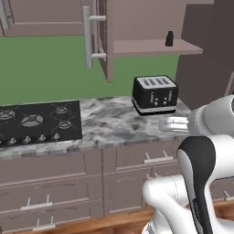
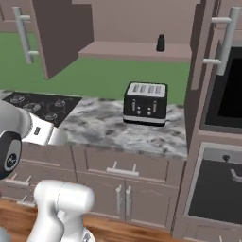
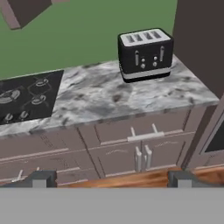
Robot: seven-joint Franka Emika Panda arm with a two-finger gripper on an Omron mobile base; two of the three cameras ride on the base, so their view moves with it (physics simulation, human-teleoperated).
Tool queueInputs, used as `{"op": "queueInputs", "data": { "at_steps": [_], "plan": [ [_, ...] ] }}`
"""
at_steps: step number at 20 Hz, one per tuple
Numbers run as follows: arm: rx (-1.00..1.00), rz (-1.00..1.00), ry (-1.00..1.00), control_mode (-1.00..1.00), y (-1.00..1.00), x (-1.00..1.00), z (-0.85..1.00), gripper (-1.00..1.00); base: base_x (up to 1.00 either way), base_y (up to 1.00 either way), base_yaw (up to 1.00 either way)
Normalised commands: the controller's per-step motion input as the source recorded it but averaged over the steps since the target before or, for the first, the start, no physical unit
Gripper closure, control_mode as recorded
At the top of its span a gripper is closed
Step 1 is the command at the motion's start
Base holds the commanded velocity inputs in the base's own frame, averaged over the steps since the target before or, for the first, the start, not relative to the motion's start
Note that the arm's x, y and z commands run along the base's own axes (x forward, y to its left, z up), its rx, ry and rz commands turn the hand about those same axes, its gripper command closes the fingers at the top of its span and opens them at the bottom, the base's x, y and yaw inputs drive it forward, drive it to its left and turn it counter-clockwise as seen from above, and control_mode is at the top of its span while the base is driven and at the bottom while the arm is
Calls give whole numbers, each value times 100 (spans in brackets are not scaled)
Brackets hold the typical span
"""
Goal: Move the syrup bottle and shaker from the cabinet to the dining counter.
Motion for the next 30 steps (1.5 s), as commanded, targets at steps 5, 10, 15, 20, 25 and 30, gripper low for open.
{"op": "queueInputs", "data": {
  "at_steps": [5, 10, 15, 20, 25, 30],
  "plan": [
    [0, 0, 0, 100, 0, 0, 0, -100, 75, -40, 1],
    [0, 0, 0, 100, 0, 0, 0, -100, 74, -38, 1],
    [0, 0, 0, 100, 0, 0, 0, -100, 74, -21, 1],
    [0, 0, 0, 100, 0, 0, 0, -100, 68, -6, 1],
    [0, 0, 0, 100, 0, 0, 0, -100, 66, 0, 0],
    [0, 0, 0, 100, 0, 0, 0, -100, 63, 0, 0]
  ]
}}
